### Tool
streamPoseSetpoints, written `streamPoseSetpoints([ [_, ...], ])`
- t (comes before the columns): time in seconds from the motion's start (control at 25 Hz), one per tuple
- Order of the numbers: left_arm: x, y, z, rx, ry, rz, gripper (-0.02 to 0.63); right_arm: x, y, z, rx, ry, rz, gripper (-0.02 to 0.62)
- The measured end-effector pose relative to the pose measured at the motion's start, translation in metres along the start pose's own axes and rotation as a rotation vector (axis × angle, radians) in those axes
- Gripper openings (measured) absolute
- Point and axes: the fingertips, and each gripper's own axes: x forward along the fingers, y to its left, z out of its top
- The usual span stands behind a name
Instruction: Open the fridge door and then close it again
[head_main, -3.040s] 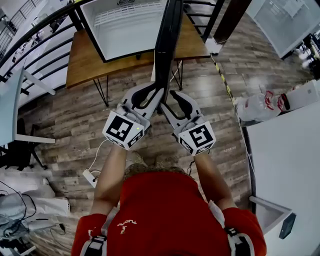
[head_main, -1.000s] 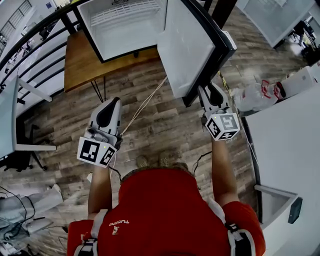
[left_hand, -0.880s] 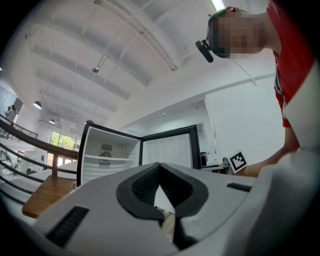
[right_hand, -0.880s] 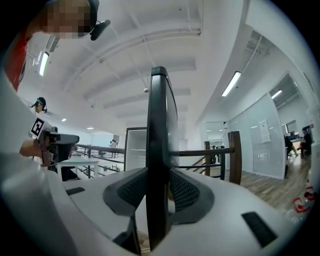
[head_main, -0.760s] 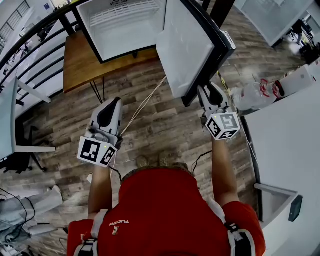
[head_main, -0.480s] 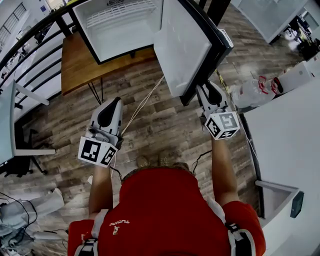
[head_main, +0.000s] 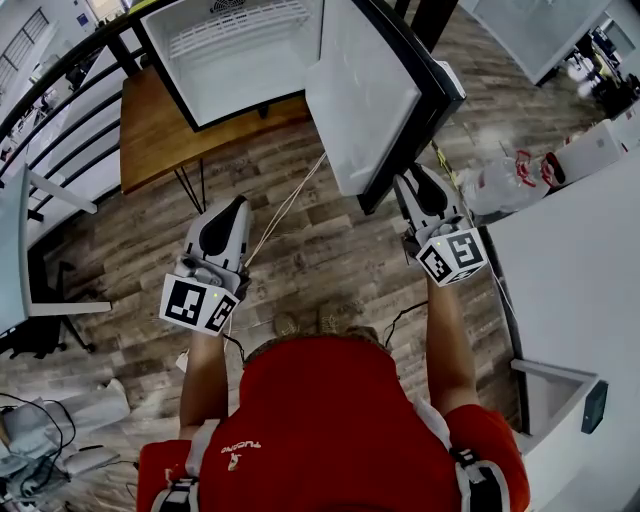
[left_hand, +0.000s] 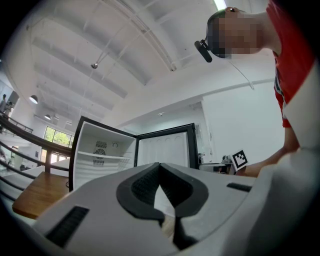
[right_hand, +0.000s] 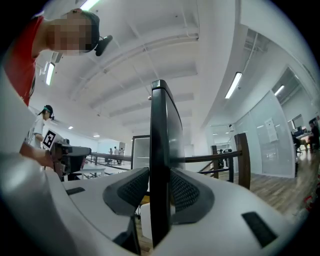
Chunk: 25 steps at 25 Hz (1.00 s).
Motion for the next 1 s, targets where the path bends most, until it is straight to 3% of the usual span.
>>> streamPoseSetpoints([
  [0.4,-0.002,0.008,0.000,-0.004,-0.005,0.010,0.009,0.012,0.032,0.005,-0.002,-0.011,0.075,0.137],
  [1.0,-0.031,0.051,0.009,0.017,-0.019,0.056,0.009,0.074,0.122,0.010,-0.029,-0.048,0.231,0.078],
])
